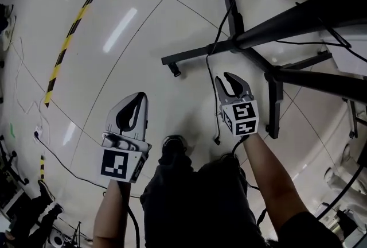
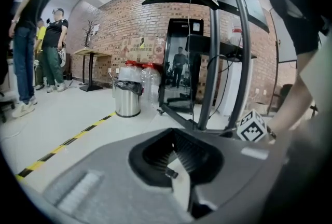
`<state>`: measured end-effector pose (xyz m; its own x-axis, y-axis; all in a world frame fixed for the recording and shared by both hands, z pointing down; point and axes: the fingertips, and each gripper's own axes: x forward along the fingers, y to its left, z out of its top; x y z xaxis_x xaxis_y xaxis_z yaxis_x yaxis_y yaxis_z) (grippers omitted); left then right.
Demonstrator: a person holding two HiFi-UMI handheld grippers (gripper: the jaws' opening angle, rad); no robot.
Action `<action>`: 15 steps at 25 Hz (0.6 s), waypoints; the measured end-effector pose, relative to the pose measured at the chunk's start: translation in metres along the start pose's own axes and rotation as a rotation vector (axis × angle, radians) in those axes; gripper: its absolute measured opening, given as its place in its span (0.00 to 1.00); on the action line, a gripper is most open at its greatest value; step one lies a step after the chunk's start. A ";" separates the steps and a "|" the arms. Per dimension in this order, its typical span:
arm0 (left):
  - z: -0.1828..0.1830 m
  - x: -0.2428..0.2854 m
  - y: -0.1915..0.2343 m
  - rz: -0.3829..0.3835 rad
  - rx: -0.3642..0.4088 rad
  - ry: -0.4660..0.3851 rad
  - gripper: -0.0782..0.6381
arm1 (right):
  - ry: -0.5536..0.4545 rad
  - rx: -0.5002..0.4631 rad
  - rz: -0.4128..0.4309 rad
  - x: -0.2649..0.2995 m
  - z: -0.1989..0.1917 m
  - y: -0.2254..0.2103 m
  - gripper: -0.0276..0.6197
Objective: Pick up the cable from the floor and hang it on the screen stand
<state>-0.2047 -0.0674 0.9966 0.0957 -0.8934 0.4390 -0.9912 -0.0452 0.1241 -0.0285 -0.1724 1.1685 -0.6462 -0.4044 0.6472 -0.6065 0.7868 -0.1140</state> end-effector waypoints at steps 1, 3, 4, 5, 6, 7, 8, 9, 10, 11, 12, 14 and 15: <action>-0.006 0.003 0.001 0.002 -0.001 -0.004 0.12 | 0.010 0.001 0.004 0.008 -0.007 -0.002 0.21; -0.019 0.008 0.003 0.005 -0.003 -0.008 0.12 | 0.043 -0.006 0.022 0.023 -0.023 -0.002 0.21; -0.024 0.010 0.003 0.008 -0.006 -0.008 0.12 | 0.067 -0.022 0.036 0.030 -0.032 0.000 0.21; -0.029 0.012 0.003 0.010 -0.007 -0.008 0.12 | 0.096 -0.048 0.052 0.038 -0.043 0.002 0.21; -0.033 0.014 0.004 0.013 -0.007 -0.008 0.12 | 0.127 -0.074 0.069 0.045 -0.053 0.005 0.21; -0.037 0.017 0.004 0.016 -0.006 -0.010 0.12 | 0.155 -0.096 0.084 0.052 -0.061 0.007 0.21; -0.040 0.020 0.005 0.017 -0.006 -0.014 0.12 | 0.176 -0.113 0.092 0.059 -0.066 0.008 0.21; -0.042 0.023 0.004 0.016 -0.006 -0.019 0.12 | 0.189 -0.128 0.093 0.065 -0.069 0.007 0.21; -0.044 0.026 0.004 0.014 -0.004 -0.023 0.12 | 0.198 -0.138 0.091 0.070 -0.072 0.005 0.21; -0.047 0.029 0.003 0.010 0.000 -0.023 0.12 | 0.204 -0.139 0.088 0.075 -0.076 0.002 0.21; -0.049 0.032 0.002 0.005 0.005 -0.022 0.12 | 0.210 -0.129 0.089 0.081 -0.080 -0.002 0.22; -0.053 0.039 -0.001 -0.009 0.011 -0.020 0.12 | 0.214 -0.107 0.098 0.092 -0.083 -0.005 0.24; -0.057 0.043 -0.001 -0.015 0.008 -0.019 0.12 | 0.212 -0.115 0.103 0.095 -0.081 -0.004 0.25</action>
<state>-0.1943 -0.0802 1.0655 0.1092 -0.9007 0.4205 -0.9904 -0.0626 0.1230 -0.0500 -0.1764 1.2918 -0.5825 -0.2223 0.7818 -0.4786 0.8712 -0.1089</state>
